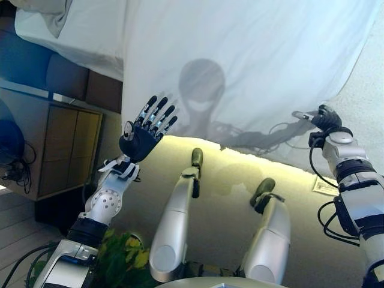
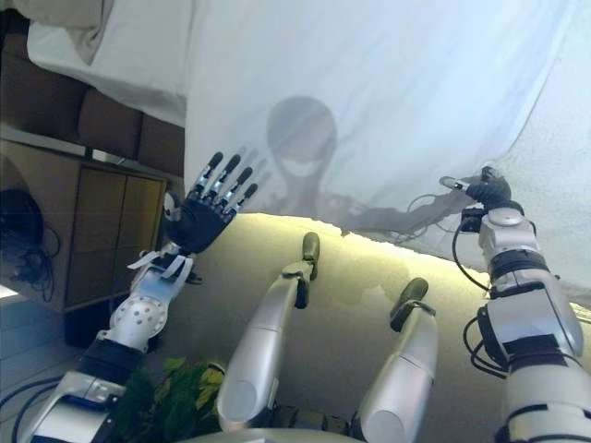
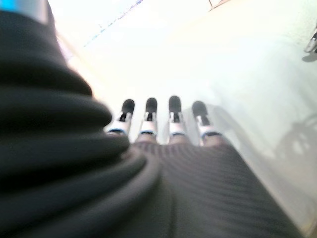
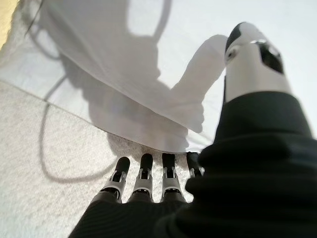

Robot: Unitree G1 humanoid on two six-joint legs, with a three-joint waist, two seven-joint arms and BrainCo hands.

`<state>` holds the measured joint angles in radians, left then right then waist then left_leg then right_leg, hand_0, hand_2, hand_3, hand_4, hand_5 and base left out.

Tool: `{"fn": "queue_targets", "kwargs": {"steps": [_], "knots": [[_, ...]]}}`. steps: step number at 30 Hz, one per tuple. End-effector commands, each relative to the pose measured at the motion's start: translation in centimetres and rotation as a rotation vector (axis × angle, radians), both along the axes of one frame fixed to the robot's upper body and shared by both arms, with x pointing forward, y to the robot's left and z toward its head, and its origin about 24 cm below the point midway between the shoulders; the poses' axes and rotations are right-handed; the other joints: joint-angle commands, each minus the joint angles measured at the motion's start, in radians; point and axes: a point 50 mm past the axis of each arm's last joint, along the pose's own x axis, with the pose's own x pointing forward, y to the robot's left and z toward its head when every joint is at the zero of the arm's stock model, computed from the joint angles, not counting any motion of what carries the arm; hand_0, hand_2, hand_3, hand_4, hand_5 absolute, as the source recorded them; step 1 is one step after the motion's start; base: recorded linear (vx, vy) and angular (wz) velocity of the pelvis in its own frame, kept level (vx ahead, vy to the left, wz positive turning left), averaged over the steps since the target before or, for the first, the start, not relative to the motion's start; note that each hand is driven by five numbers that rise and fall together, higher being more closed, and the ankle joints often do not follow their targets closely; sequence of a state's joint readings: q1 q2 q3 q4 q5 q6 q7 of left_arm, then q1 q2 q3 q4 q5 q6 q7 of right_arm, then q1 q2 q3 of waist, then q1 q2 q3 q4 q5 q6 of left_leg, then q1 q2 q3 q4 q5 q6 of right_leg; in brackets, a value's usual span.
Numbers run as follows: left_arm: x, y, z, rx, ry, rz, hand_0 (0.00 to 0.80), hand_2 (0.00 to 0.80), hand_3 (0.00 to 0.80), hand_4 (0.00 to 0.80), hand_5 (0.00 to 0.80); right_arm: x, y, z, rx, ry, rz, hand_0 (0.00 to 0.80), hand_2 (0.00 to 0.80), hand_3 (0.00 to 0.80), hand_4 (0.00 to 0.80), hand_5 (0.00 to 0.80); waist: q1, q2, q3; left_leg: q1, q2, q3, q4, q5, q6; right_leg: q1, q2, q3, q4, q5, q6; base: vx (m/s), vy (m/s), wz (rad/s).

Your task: Make the bed neatly

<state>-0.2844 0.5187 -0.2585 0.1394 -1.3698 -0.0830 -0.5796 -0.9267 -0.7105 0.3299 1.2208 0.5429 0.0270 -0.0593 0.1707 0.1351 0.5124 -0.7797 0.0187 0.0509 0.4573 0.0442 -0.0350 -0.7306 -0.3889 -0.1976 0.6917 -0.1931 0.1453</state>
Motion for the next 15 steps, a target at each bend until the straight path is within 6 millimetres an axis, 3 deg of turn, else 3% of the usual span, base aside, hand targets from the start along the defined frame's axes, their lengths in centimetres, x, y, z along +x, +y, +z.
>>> {"fn": "queue_targets", "kwargs": {"steps": [1,2,15], "knots": [[-0.2,-1.3,3.0,-0.108,-0.156,-0.056,0.000,0.000,0.000,0.000,0.000,2.0,2.9,2.3,0.022,-0.075,0.182,0.389,0.389,0.389,0.389,0.389,0.047,0.077,0.008,0.024,-0.067,0.023,0.032,-0.133,0.040,-0.056,0.049,-0.028,0.022,0.059,-0.037,-0.028,0.003,-0.05],[-0.2,-1.2,3.0,-0.108,-0.157,-0.055,0.000,0.000,0.000,0.000,0.000,2.0,3.0,2.4,0.026,-0.089,0.193,0.800,0.800,0.800,0.800,0.800,0.047,0.077,0.008,0.025,-0.066,0.024,0.027,-0.131,0.039,-0.054,0.050,-0.030,0.017,0.062,-0.037,-0.029,-0.001,-0.04],[0.0,-0.5,3.0,-0.097,-0.160,-0.046,0.000,0.000,0.000,0.000,0.000,1.3,1.8,1.7,0.069,-0.080,0.165,0.800,0.800,0.800,0.800,0.800,0.043,0.053,0.008,0.065,-0.059,0.007,-0.012,-0.122,0.036,-0.001,0.075,-0.050,-0.049,0.089,-0.025,-0.011,-0.016,0.00]]}}
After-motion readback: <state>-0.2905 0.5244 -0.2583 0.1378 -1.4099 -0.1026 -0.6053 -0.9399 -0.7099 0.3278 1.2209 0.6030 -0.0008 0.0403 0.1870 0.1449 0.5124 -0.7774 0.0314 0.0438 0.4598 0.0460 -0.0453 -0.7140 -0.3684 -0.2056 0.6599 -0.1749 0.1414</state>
